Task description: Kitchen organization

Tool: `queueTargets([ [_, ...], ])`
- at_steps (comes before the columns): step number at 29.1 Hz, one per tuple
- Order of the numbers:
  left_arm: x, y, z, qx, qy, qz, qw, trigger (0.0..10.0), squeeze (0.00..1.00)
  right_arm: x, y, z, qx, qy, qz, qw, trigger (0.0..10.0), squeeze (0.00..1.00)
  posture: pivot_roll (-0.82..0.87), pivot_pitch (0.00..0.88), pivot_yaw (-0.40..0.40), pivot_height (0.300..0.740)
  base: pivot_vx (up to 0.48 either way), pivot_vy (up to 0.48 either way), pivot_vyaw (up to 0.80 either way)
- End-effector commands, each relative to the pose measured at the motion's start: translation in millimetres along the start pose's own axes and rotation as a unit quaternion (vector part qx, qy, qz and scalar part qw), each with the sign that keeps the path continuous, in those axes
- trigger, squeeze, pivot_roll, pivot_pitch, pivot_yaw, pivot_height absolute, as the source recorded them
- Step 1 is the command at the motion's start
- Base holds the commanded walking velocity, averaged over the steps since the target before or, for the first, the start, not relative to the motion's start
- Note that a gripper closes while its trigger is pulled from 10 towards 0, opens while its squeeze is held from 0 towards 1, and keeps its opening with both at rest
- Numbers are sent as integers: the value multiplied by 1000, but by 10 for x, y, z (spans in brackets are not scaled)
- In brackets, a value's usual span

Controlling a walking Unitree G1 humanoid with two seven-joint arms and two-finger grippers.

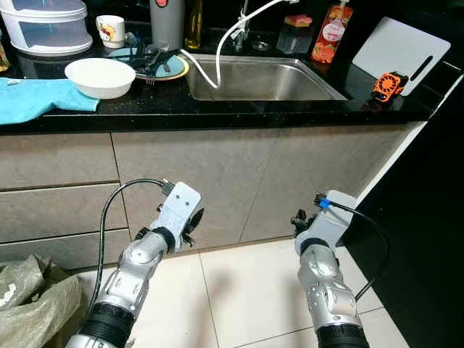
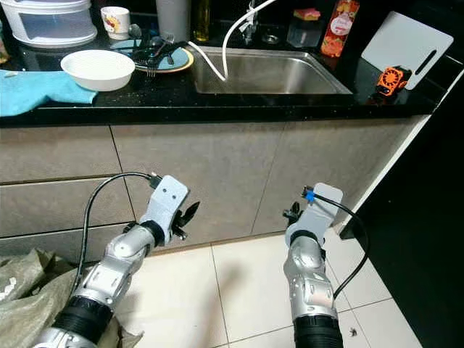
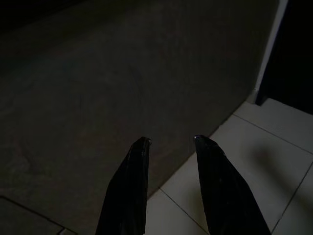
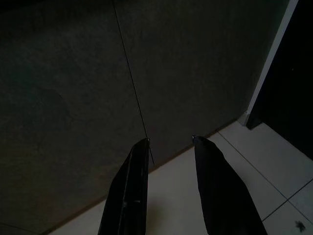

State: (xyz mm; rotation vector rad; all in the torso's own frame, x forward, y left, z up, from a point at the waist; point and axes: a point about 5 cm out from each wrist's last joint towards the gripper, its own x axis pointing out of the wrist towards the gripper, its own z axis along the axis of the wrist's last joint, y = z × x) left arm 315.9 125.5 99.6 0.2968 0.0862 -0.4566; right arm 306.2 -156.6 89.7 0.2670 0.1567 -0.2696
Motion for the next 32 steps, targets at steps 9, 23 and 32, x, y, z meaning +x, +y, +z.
queueTargets([
  [9, 20, -66, 6, 15, 3, -22, 1000, 10000, 0, -25, -75, -14, 4, 2, -15, 1000, 10000, 0, 259, 28, -110, 740, 0, 0, 0],
  [23, 3, -25, 2, 1, 3, -6, 1000, 10000, 0, -26, -60, -27, 2, 5, -11, 1000, 10000, 0, 262, 33, -109, 740, 0, 0, 0],
  [32, 7, -27, 8, -1, 1, -6, 1000, 10000, 0, -23, -49, -32, 0, 7, -7, 1000, 10000, 0, 258, 27, -114, 740, 0, 0, 0],
])
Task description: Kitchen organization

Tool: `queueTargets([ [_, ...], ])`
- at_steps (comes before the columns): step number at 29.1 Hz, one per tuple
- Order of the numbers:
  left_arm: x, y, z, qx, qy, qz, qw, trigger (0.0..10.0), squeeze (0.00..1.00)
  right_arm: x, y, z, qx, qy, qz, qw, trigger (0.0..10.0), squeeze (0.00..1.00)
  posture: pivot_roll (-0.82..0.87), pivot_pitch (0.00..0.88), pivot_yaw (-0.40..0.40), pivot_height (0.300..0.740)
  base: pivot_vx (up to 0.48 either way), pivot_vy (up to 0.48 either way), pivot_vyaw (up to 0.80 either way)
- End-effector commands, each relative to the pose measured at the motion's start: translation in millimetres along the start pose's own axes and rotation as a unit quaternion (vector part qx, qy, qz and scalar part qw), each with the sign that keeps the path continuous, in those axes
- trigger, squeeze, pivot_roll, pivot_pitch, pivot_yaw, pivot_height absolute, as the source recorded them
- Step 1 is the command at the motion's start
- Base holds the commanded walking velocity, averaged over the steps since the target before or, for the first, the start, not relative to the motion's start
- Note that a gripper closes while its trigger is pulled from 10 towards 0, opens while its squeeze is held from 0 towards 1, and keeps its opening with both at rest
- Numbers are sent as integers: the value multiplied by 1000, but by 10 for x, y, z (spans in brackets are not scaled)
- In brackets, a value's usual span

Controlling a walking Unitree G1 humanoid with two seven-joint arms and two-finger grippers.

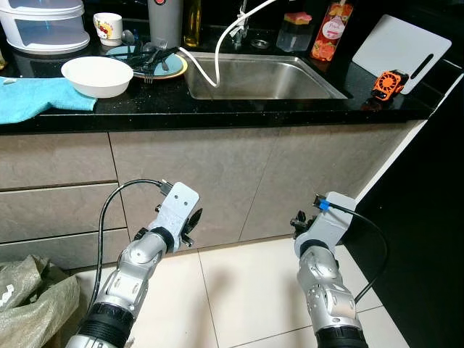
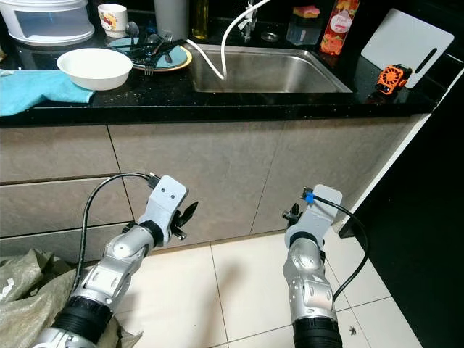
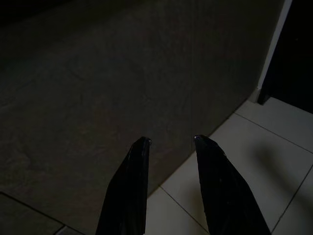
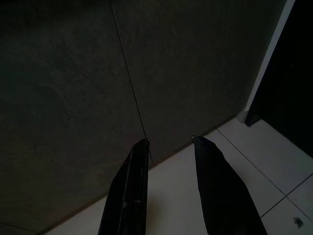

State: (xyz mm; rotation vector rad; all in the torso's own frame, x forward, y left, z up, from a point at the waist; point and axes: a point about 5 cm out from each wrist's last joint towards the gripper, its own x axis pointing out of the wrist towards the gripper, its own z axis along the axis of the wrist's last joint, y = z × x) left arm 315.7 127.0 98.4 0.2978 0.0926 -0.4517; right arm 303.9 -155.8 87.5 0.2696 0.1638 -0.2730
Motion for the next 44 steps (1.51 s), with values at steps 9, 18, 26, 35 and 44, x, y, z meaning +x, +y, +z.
queueTargets([
  [9, -39, 26, 450, -71, -95, -67, 991, 10000, 0, -121, 416, 173, -28, -14, 231, 973, 10000, 0, 248, 23, -125, 740, 0, 0, 0],
  [18, -137, 8, 899, -129, -194, -146, 962, 10000, 0, -171, 514, 744, -22, -135, 294, 946, 10000, 0, 235, 20, -120, 740, 0, 0, 0],
  [26, -244, -67, 932, -201, -194, -223, 934, 10000, 0, -331, 514, 731, 97, -88, 393, 910, 10000, 0, 237, 23, -120, 740, 0, 0, 0],
  [35, -274, 36, 1026, -273, -218, -229, 909, 10000, 0, -438, 504, 697, 176, -61, 444, 877, 10000, 0, 241, 24, -113, 740, 0, 0, 0],
  [44, -348, 30, 1096, -313, -232, -273, 880, 10000, 0, -519, 413, 769, 326, -58, 477, 814, 10000, 0, 240, 23, -105, 740, 0, 0, 0],
])
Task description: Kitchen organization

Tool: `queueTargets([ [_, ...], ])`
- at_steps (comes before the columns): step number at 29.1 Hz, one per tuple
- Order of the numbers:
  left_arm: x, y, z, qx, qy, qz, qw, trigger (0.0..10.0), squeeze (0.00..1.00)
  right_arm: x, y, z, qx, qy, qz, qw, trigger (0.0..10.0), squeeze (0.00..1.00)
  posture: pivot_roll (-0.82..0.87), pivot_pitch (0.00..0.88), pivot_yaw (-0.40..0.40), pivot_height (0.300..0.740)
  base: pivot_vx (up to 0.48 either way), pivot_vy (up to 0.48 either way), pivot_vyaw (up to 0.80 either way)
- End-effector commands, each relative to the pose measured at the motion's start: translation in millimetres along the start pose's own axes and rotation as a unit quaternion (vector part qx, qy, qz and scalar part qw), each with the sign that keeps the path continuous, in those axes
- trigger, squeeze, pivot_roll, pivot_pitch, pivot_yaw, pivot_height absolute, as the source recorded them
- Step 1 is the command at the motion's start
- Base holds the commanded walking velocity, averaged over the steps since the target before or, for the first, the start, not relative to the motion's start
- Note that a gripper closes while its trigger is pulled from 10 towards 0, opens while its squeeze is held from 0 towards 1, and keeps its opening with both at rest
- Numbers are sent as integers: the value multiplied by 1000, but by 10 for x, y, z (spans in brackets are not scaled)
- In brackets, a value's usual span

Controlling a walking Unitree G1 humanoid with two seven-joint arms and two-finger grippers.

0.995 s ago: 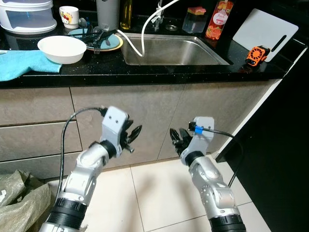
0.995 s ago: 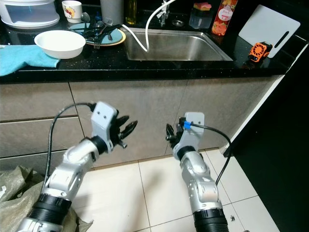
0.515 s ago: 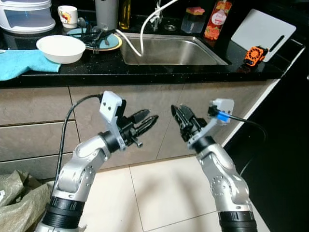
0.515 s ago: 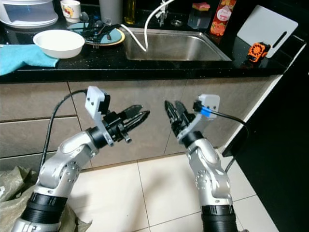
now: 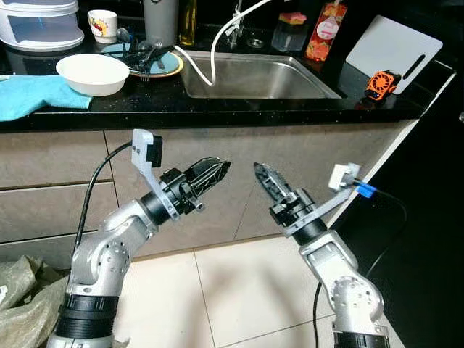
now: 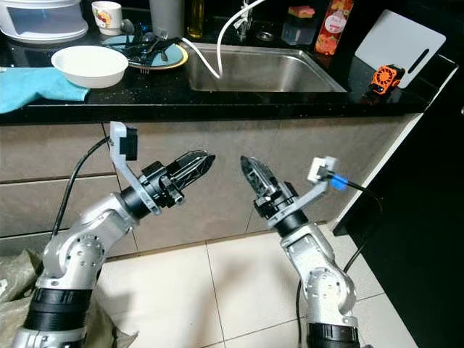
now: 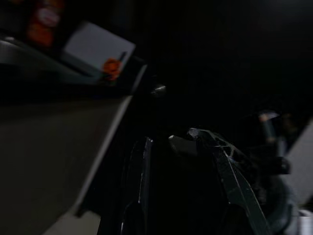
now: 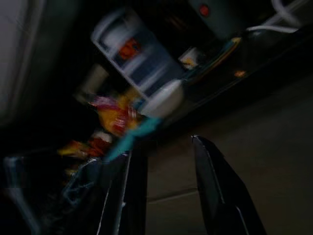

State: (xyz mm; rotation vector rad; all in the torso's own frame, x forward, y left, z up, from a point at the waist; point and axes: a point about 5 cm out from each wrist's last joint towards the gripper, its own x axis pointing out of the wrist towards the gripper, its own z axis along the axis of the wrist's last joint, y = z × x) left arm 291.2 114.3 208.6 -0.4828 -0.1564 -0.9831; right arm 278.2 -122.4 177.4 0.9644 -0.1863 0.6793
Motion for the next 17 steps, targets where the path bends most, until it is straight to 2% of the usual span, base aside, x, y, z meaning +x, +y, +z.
queueTargets([
  [1, 2, -108, 5, -27, -5, -39, 999, 10000, 0, -61, 102, 68, 36, -12, 47, 998, 10000, 0, 240, 23, -105, 740, 0, 0, 0],
  [5, -25, -201, 13, -36, 3, -75, 997, 10000, 0, -102, 228, 81, 69, -13, 97, 993, 10000, 0, 244, 25, -108, 740, 0, 0, 0],
  [9, -68, -324, -22, -37, 30, -113, 992, 10000, 0, -151, 335, 61, 82, 5, 143, 986, 10000, 0, 248, 23, -105, 740, 0, 0, 0],
  [17, -66, -274, 1, -33, 29, -87, 995, 10000, 0, -185, 331, 43, 99, 1, 128, 987, 10000, 0, 251, 20, -85, 740, 0, 0, 0],
])
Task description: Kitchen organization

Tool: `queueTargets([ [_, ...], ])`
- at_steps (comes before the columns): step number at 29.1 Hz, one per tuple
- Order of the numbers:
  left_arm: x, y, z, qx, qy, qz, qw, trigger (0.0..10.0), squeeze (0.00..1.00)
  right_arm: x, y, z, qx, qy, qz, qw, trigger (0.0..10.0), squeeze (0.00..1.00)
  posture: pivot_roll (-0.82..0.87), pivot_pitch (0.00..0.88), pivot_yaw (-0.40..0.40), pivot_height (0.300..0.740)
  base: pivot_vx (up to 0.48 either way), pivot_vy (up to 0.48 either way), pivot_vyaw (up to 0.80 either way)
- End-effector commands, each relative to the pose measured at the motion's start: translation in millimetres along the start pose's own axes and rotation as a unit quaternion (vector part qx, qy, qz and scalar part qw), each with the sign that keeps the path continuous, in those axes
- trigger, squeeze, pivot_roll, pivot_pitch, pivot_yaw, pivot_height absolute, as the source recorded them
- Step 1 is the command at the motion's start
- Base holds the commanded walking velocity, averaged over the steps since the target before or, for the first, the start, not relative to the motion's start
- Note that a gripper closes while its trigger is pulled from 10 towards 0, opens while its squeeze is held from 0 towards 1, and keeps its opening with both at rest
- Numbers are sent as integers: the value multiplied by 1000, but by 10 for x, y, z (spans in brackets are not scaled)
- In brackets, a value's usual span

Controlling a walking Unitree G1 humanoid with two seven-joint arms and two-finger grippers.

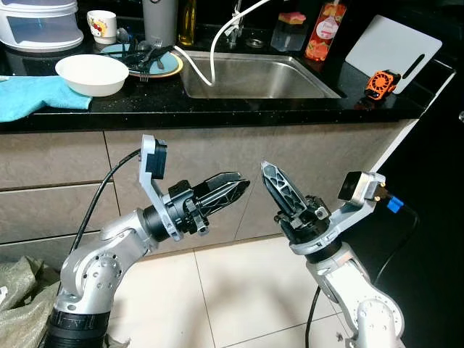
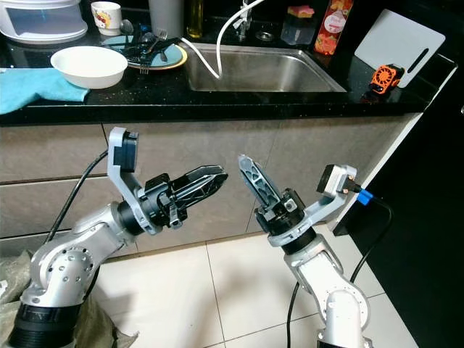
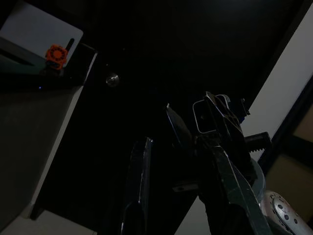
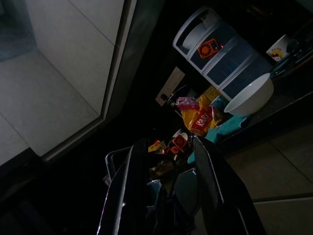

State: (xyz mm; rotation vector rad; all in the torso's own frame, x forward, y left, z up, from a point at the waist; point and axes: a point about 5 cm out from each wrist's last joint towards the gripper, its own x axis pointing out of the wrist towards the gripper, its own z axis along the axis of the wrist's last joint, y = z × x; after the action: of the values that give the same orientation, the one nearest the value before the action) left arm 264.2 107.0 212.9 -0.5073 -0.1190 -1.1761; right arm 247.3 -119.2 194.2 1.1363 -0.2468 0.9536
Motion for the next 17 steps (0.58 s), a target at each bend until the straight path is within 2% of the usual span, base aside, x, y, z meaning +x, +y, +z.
queueTargets([
  [1, 15, 4, 41, -1, -1, 3, 1000, 10000, 0, -34, 29, 12, 4, -2, -3, 1000, 10000, 0, 251, 20, -84, 740, 0, 0, 0],
  [7, 10, 45, 106, 1, -12, 25, 1000, 10000, 0, -34, 61, -25, 6, 2, -5, 1000, 10000, 0, 258, 21, -63, 740, 0, 0, 0],
  [17, 27, -11, 44, 2, 24, 13, 1000, 10000, 0, 51, 63, -87, -6, 1, -6, 1000, 10000, 0, 270, 7, -24, 740, 0, 0, 0],
])
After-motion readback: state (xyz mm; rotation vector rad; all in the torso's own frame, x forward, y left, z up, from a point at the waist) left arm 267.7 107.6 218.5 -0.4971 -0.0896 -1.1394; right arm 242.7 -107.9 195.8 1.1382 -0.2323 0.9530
